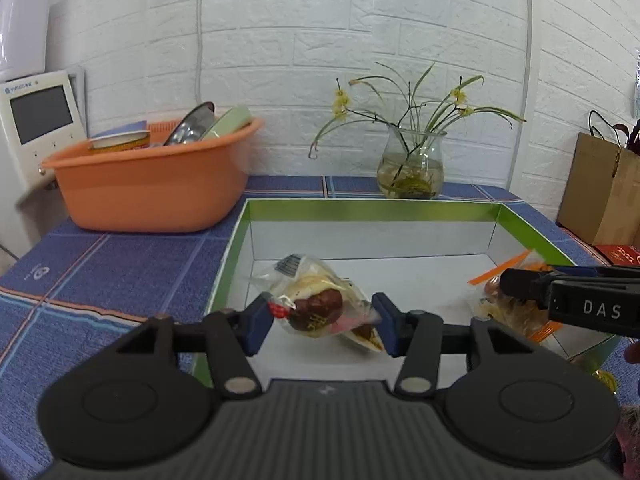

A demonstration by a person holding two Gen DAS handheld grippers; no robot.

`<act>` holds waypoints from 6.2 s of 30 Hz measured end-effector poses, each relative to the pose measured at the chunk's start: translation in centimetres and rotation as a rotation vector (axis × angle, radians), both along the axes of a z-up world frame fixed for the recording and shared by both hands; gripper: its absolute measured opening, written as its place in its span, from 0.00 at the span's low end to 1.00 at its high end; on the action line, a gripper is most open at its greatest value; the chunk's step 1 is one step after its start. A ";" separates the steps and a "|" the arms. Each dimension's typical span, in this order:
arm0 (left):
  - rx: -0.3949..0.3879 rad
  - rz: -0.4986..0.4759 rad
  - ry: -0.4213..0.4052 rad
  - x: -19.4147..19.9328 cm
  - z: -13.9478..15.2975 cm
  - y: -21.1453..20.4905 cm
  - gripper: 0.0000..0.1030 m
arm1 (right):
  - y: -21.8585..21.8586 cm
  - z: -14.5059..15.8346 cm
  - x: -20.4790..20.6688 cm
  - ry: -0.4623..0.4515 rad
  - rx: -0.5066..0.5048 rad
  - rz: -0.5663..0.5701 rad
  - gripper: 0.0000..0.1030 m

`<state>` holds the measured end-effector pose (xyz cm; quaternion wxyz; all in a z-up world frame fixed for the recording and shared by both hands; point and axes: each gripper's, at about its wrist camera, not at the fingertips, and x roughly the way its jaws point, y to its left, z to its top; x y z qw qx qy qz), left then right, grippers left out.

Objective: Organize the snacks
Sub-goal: 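Carry both bags over the green box and release them inside, then grasp the yellow-orange chip bag with the left tool while the right tool grasps the round yellow snack, then lower both held snacks into the green box and open both tools, then grasp the round chocolate with the left tool while the right tool grasps the cookie bag, then carry the chocolate and cookie bag over the green box and release both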

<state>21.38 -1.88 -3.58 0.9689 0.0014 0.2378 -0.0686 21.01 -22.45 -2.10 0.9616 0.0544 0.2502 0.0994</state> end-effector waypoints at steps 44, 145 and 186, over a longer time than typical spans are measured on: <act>0.117 -0.383 0.119 -11.5 -2.6 -2.0 0.52 | -3.3 -2.5 -5.5 0.187 -0.199 0.114 0.61; 0.058 -0.301 0.167 -6.1 -3.7 -1.8 0.63 | -6.8 -2.2 -13.5 0.203 0.183 -0.121 1.00; -0.052 -0.030 -0.130 -12.6 6.6 7.4 0.33 | 5.4 5.1 -12.8 -0.200 0.018 0.103 0.88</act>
